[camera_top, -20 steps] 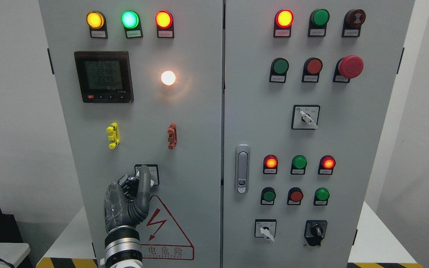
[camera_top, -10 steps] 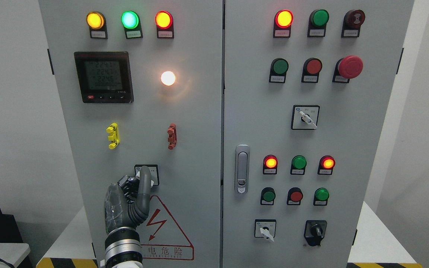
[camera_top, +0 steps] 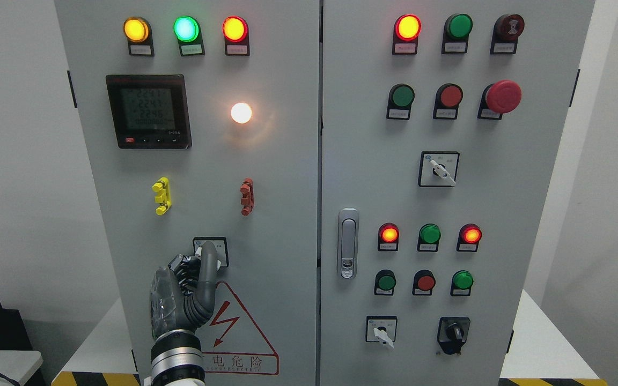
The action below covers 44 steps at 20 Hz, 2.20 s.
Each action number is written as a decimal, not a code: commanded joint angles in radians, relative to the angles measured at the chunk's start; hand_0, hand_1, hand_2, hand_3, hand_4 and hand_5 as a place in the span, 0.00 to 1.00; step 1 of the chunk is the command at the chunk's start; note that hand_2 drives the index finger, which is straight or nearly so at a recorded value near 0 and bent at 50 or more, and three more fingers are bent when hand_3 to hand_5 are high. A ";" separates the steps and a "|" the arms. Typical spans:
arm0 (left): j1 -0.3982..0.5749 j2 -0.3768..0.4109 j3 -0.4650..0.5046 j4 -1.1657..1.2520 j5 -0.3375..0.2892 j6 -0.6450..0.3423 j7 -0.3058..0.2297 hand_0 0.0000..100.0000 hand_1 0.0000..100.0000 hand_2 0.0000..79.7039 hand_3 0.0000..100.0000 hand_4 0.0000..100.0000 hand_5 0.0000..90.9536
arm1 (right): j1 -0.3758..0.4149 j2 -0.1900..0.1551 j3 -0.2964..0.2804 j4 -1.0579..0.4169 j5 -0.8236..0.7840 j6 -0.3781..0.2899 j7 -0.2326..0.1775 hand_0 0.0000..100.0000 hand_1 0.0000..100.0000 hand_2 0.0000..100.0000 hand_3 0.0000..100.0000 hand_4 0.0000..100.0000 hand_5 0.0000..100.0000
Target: Turn on light switch 1
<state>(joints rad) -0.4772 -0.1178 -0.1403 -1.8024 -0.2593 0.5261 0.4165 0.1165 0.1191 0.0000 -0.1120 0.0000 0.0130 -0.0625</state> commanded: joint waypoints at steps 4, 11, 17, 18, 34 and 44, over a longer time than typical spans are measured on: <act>0.012 -0.002 -0.001 -0.014 0.000 -0.005 0.001 0.24 0.18 0.70 0.79 0.85 0.87 | 0.000 0.001 0.017 0.000 -0.025 -0.001 0.000 0.12 0.39 0.00 0.00 0.00 0.00; 0.087 0.001 -0.002 -0.061 0.000 -0.011 0.001 0.23 0.18 0.71 0.80 0.86 0.88 | 0.000 0.000 0.017 0.000 -0.025 0.001 0.000 0.12 0.39 0.00 0.00 0.00 0.00; 0.181 0.009 0.013 -0.126 -0.001 -0.164 -0.044 0.24 0.17 0.71 0.80 0.86 0.88 | 0.000 0.001 0.017 0.000 -0.025 0.001 0.000 0.12 0.39 0.00 0.00 0.00 0.00; 0.209 0.013 0.022 -0.135 -0.003 -0.190 -0.065 0.24 0.16 0.72 0.81 0.86 0.88 | 0.000 0.001 0.017 0.000 -0.025 -0.001 0.000 0.12 0.39 0.00 0.00 0.00 0.00; 0.686 0.070 0.689 0.199 0.067 -0.816 -0.424 0.13 0.00 0.39 0.54 0.63 0.43 | 0.000 0.000 0.017 0.000 -0.025 -0.001 0.000 0.12 0.39 0.00 0.00 0.00 0.00; 0.752 0.101 0.939 0.973 0.175 -1.025 -0.518 0.18 0.00 0.00 0.25 0.39 0.27 | 0.000 0.001 0.017 0.000 -0.025 -0.001 0.000 0.12 0.39 0.00 0.00 0.00 0.00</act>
<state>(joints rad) 0.2218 -0.0506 0.5016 -1.4332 -0.1242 -0.4701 -0.0853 0.1160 0.1194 0.0000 -0.1120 0.0000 0.0134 -0.0625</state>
